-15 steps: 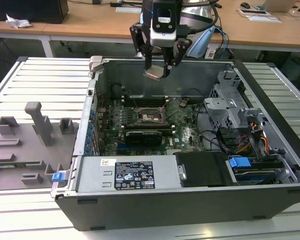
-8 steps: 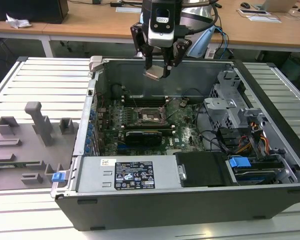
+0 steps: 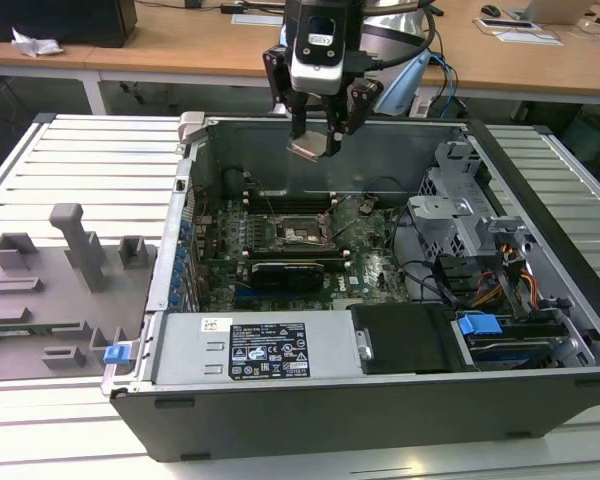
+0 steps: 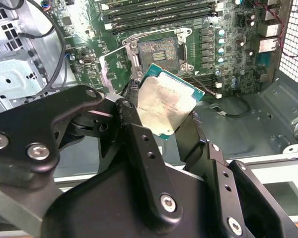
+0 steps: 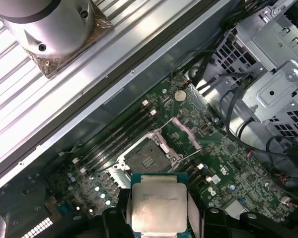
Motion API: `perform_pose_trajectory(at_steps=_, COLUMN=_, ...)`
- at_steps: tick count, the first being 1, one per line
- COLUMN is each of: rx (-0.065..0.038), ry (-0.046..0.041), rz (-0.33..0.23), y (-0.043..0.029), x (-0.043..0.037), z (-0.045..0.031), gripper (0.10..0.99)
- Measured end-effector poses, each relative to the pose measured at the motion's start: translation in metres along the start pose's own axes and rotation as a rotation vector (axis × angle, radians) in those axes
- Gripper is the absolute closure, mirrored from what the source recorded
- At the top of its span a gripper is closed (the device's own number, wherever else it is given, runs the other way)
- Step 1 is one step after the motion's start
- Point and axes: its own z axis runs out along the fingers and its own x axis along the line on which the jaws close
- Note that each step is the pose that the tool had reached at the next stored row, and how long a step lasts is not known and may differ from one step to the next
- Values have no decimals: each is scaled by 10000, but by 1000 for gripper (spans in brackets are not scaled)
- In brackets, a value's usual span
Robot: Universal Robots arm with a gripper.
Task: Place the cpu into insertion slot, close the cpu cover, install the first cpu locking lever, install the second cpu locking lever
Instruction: 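Place the cpu into insertion slot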
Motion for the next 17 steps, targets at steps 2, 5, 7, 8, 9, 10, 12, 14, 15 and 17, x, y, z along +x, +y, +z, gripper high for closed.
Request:
perform_pose_trajectory(at_steps=2, rx=-3, ry=-16, rz=177, y=0, x=0, z=1, gripper=545)
perform_pose_trajectory(at_steps=5, rx=-7, ry=-32, rz=363, y=0, x=0, z=1, gripper=545)
perform_pose_trajectory(at_steps=7, rx=-9, ry=-40, rz=448, y=0, x=0, z=1, gripper=545)
perform_pose_trajectory(at_steps=8, rx=-10, ry=-49, rz=544, y=0, x=0, z=1, gripper=545)
perform_pose_trajectory(at_steps=9, rx=-11, ry=-52, rz=581, y=0, x=0, z=1, gripper=545)
perform_pose_trajectory(at_steps=10, rx=-12, ry=-55, rz=616, y=0, x=0, z=2, gripper=545)
perform_pose_trajectory(at_steps=12, rx=-14, ry=-63, rz=704, y=0, x=0, z=2, gripper=545)
perform_pose_trajectory(at_steps=14, rx=-17, ry=-75, rz=842, y=0, x=0, z=2, gripper=545)
perform_pose_trajectory(at_steps=15, rx=-18, ry=-82, rz=912, y=0, x=0, z=2, gripper=545)
perform_pose_trajectory(at_steps=17, rx=-20, ry=-89, rz=995, y=0, x=0, z=3, gripper=545)
